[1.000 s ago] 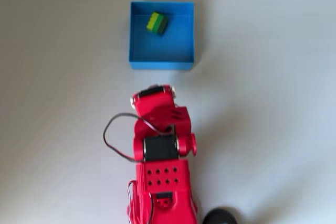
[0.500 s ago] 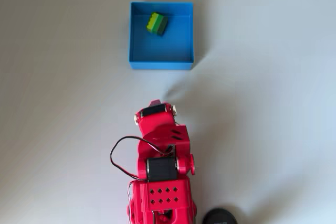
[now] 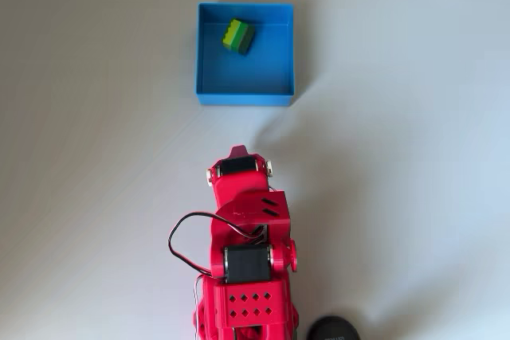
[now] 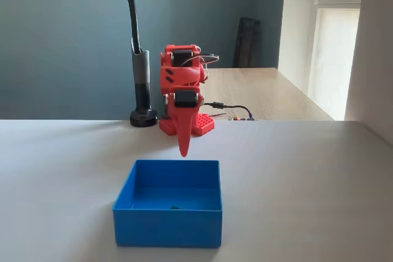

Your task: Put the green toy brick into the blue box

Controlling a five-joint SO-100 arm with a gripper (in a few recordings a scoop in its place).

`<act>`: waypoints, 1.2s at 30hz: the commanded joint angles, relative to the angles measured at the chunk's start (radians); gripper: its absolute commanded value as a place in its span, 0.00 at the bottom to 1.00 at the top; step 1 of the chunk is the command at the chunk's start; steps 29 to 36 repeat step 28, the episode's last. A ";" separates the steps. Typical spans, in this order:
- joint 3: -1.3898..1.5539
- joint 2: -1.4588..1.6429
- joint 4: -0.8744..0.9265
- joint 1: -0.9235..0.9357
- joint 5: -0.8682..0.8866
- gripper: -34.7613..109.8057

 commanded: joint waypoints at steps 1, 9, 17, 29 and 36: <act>0.012 0.020 0.017 -0.015 -0.002 0.24; 0.012 0.020 0.012 -0.025 -0.011 0.24; 0.012 0.020 0.012 -0.025 -0.011 0.24; 0.012 0.020 0.012 -0.025 -0.011 0.24; 0.012 0.020 0.012 -0.025 -0.011 0.24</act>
